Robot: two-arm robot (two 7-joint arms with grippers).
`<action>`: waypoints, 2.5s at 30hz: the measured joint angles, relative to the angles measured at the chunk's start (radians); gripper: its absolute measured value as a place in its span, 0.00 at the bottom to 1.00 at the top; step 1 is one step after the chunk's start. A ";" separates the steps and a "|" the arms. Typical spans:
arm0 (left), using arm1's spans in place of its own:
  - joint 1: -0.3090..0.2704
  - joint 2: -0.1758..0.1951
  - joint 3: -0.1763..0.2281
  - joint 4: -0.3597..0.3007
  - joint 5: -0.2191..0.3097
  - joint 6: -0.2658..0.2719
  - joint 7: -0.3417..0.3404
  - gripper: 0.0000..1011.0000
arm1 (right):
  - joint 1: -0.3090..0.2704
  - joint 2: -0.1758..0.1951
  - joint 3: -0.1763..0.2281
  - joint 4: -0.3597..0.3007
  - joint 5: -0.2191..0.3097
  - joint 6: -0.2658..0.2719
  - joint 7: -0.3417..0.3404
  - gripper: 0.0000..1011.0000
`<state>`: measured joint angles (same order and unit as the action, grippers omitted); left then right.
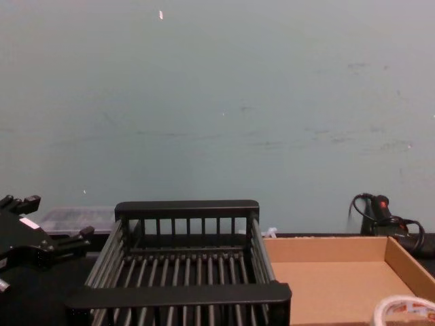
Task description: Pick up the white tape and place it into the black box , Pick up the silver tape and place it into the brown box.
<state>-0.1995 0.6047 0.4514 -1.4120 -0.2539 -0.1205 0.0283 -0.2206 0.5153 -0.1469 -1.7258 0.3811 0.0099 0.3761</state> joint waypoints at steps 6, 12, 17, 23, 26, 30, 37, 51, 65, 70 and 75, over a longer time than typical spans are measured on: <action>0.000 0.000 0.000 0.000 0.000 0.000 0.000 0.99 | 0.008 -0.009 0.005 0.001 0.004 -0.005 -0.011 0.10; 0.000 0.000 0.000 0.000 0.000 0.000 0.000 0.99 | 0.034 -0.025 0.008 0.014 0.008 -0.001 -0.027 0.10; 0.000 0.000 0.000 0.000 0.000 0.000 0.000 0.99 | 0.063 -0.039 0.008 0.030 0.012 0.007 -0.035 0.10; 0.000 0.000 0.000 0.000 0.000 0.000 0.000 0.99 | 0.099 -0.055 0.005 0.059 0.016 0.022 -0.044 0.10; 0.000 0.000 0.000 0.000 0.000 0.000 0.000 0.99 | 0.126 -0.064 -0.001 0.080 0.016 0.031 -0.051 0.10; 0.000 0.000 0.000 0.000 0.000 0.000 0.000 0.99 | 0.153 -0.070 -0.008 0.097 0.010 0.033 -0.053 0.10; 0.000 0.000 0.000 0.000 0.000 0.000 0.000 0.99 | 0.203 -0.083 -0.022 0.131 -0.006 0.037 -0.054 0.10; 0.000 0.000 0.000 0.000 0.000 0.000 0.000 0.99 | 0.302 -0.122 -0.067 0.198 -0.039 0.049 -0.056 0.10; 0.000 0.000 0.000 0.000 0.000 0.000 0.000 0.99 | 0.389 -0.165 -0.136 0.258 -0.102 0.050 -0.052 0.10; 0.000 0.000 0.000 0.000 0.000 0.000 0.000 0.99 | 0.424 -0.189 -0.154 0.283 -0.117 0.049 -0.048 0.10; 0.000 0.000 0.000 0.000 0.000 0.000 0.000 0.99 | 0.456 -0.210 -0.169 0.305 -0.125 0.051 -0.045 0.10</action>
<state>-0.1995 0.6047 0.4514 -1.4120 -0.2539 -0.1206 0.0283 0.2354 0.3053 -0.3159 -1.4208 0.2557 0.0610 0.3308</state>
